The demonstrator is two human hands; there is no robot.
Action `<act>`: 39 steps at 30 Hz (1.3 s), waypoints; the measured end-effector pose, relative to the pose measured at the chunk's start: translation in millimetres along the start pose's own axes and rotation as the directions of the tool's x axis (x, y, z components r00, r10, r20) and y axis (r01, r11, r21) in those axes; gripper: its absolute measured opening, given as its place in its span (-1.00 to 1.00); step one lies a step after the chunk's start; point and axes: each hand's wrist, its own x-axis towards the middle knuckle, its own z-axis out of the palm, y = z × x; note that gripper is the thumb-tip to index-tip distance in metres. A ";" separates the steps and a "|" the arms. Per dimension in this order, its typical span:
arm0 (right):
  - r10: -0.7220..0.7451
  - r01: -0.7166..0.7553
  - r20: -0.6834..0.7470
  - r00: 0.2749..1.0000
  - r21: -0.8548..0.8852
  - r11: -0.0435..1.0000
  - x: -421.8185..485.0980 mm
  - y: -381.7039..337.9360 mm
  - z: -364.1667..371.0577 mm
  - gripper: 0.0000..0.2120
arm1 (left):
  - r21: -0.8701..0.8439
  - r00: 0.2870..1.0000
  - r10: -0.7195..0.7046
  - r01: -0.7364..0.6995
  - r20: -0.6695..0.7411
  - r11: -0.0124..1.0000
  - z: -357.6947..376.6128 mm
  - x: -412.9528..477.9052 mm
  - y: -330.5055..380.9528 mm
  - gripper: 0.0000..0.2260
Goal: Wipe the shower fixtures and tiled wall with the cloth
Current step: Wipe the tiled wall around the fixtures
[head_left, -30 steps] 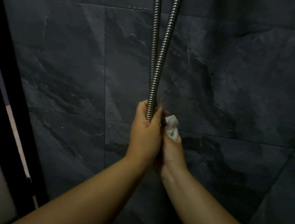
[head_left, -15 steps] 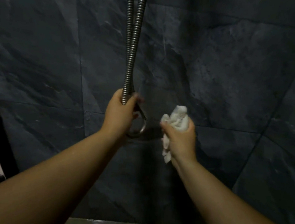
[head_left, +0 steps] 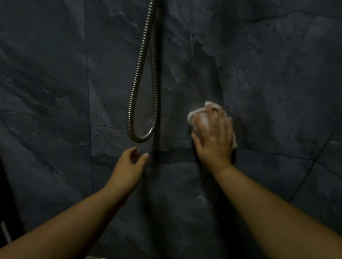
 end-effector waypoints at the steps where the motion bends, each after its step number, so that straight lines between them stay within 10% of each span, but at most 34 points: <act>1: -0.123 0.123 0.045 0.991 -0.006 0.992 -19.3 2.8 5.1 -0.44 | 0.071 1.000 0.024 -0.022 -0.017 0.997 6.3 -1.1 -2.2 -0.51; 5: -0.432 0.446 0.189 0.882 -0.040 0.894 -55.7 45.0 -1.6 -0.29 | 0.280 0.981 0.191 -0.177 -0.025 0.943 33.0 -8.2 2.0 -0.45; 8: -0.047 0.047 0.019 0.999 -0.044 0.998 -17.2 62.1 -16.4 -0.42 | 0.334 0.975 0.221 -0.199 -0.029 0.921 55.5 -5.5 3.7 -0.35; 11: 0.217 -0.218 -0.131 0.967 0.008 0.976 -1.4 50.5 -15.1 -0.48 | 0.334 0.960 0.261 -0.214 -0.102 0.918 74.9 -0.9 3.0 -0.36; 17: -0.313 0.324 0.265 0.912 0.002 0.946 -131.6 64.1 2.7 -0.40 | 0.424 0.963 0.263 -0.216 -0.054 0.880 97.6 -4.9 -8.4 -0.31; 21: -0.208 0.212 0.231 0.950 0.008 0.977 -120.7 105.6 -20.3 -0.40 | 0.488 0.947 0.321 -0.292 0.024 0.823 100.9 -12.9 -14.1 -0.30; 26: 0.276 -0.276 -0.171 0.946 0.022 0.961 -15.6 131.3 -41.3 -0.51 | 0.616 0.710 0.664 -0.636 0.234 0.464 135.2 -8.5 -11.3 -0.37; 32: 0.215 -0.217 -0.051 0.975 -0.039 0.975 -131.5 117.7 -5.6 -0.58 | 0.643 0.402 0.776 -0.766 0.486 -0.007 175.2 8.5 -2.5 -0.35; 39: 0.406 -0.401 -0.035 0.913 0.101 0.911 -117.4 123.7 -25.5 -0.55 | 0.646 0.358 0.683 -0.732 0.636 -0.217 173.2 34.7 -28.3 -0.37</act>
